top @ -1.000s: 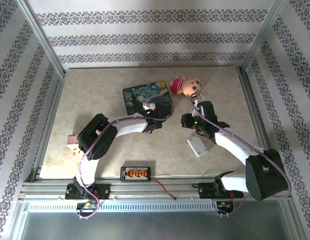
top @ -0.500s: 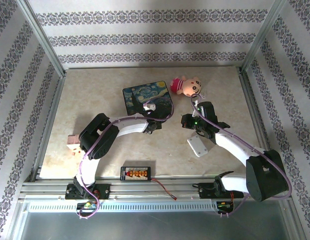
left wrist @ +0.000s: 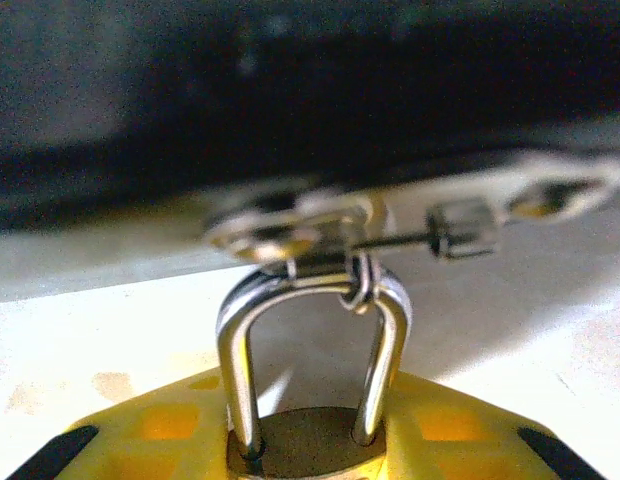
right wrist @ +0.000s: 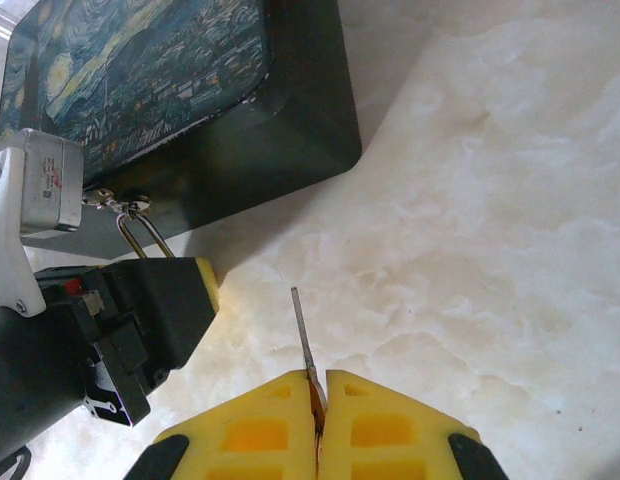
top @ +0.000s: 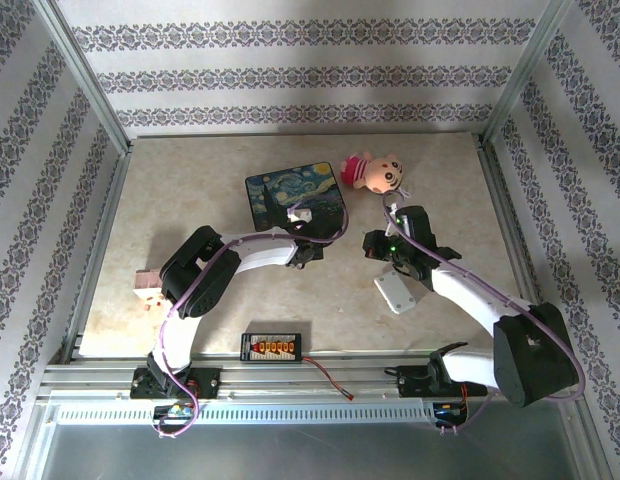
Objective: Unlock a padlock with a key
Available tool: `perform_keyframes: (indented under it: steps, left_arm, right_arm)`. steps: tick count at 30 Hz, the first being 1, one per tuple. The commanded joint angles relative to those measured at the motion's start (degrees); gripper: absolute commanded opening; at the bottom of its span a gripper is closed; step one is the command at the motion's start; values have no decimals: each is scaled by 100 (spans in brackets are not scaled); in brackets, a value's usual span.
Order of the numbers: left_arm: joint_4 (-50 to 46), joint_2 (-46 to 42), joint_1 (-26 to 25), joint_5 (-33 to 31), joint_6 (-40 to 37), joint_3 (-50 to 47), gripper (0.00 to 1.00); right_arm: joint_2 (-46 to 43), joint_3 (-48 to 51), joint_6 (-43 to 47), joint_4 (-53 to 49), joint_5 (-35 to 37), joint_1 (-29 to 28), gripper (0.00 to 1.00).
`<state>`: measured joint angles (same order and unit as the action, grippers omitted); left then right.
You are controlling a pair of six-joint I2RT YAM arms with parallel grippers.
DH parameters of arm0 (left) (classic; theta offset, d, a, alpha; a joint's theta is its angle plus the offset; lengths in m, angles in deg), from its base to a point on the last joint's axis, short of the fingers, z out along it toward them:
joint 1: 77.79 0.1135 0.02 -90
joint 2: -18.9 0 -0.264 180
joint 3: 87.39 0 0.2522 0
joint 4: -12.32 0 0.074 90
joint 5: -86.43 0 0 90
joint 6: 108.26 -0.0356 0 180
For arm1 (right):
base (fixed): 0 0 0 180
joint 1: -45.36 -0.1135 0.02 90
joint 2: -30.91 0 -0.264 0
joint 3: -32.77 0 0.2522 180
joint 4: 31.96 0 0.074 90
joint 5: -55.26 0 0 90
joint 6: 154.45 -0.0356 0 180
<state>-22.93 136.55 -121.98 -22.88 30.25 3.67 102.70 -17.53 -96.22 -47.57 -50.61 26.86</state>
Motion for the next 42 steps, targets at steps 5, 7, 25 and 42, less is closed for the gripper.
perform_keyframes:
  steps: [5,7,25,42]
  left_arm:
    - [113,66,19,42,-12,152,34]
    - [76,69,24,-4,-2,179,38]
    - [135,134,59,112,35,208,33]
    - [84,149,77,140,20,224,33]
  right_arm:
    - [-226,343,-171,132,67,11,0]
    - [-253,378,-172,123,76,10,0]
    - [-288,406,-185,132,50,13,0]
    - [-341,700,-339,246,85,4,0]
